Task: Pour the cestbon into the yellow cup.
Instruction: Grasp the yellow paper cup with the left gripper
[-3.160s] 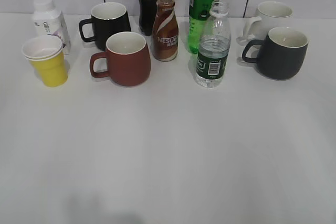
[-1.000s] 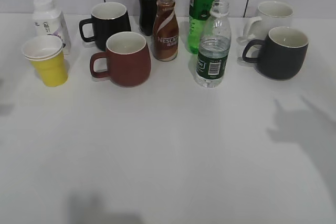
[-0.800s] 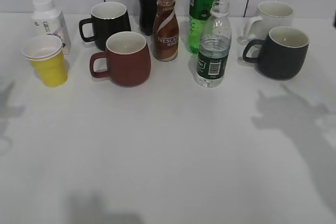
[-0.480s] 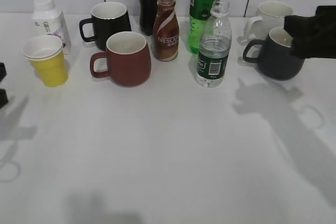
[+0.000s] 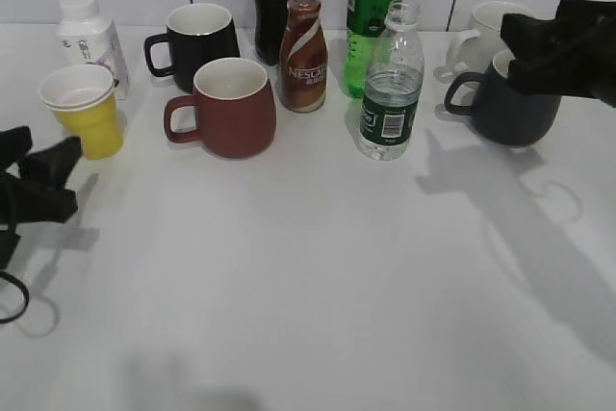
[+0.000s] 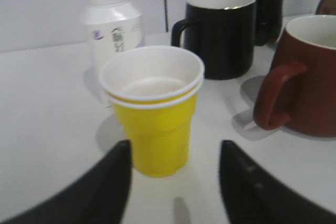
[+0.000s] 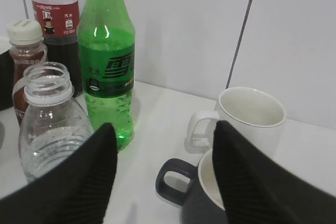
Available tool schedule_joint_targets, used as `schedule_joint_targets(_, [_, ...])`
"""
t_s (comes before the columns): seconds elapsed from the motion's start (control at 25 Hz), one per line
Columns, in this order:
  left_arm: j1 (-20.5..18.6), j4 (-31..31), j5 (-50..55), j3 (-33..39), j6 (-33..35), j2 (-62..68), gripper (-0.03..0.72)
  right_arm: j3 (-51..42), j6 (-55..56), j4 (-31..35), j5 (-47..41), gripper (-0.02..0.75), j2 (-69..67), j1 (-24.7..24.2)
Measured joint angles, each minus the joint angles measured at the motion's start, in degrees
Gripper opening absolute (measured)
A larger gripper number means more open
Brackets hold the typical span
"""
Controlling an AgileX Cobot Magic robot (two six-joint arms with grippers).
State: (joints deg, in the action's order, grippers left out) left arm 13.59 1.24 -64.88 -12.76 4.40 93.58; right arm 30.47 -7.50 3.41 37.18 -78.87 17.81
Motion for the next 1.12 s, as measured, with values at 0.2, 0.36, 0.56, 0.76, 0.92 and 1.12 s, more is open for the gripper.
schedule_joint_targets(0.2, [0.1, 0.5, -3.6, -1.4, -0.2, 8.9, 0.557, 0.0, 0.2, -0.1, 0.0, 0.438, -0.3, 0.0])
schedule_joint_targets(0.36, [0.1, 0.5, -4.0, -5.0, -0.2, 12.8, 0.573, 0.0, 0.4, -0.1, 0.3, 0.438, -0.3, 0.0])
schedule_joint_targets(0.56, [0.1, 1.6, -4.2, -9.6, -0.2, 15.9, 0.577, 0.0, 1.0, -0.1, 0.4, 0.438, -0.3, 0.0])
schedule_joint_targets(0.76, [0.1, 2.3, -4.3, -14.0, -0.2, 19.8, 0.578, 0.0, 1.1, -0.1, 0.4, 0.438, -0.3, 0.0])
schedule_joint_targets(0.92, [0.1, 2.8, -4.2, -17.3, -0.2, 22.1, 0.580, 0.0, 1.3, -0.1, 0.5, 0.438, -0.3, 0.0])
schedule_joint_targets(1.12, [0.1, 2.9, -4.4, -20.3, -0.2, 23.8, 0.579, 0.0, 1.5, -0.2, 0.5, 0.438, -0.3, 0.0])
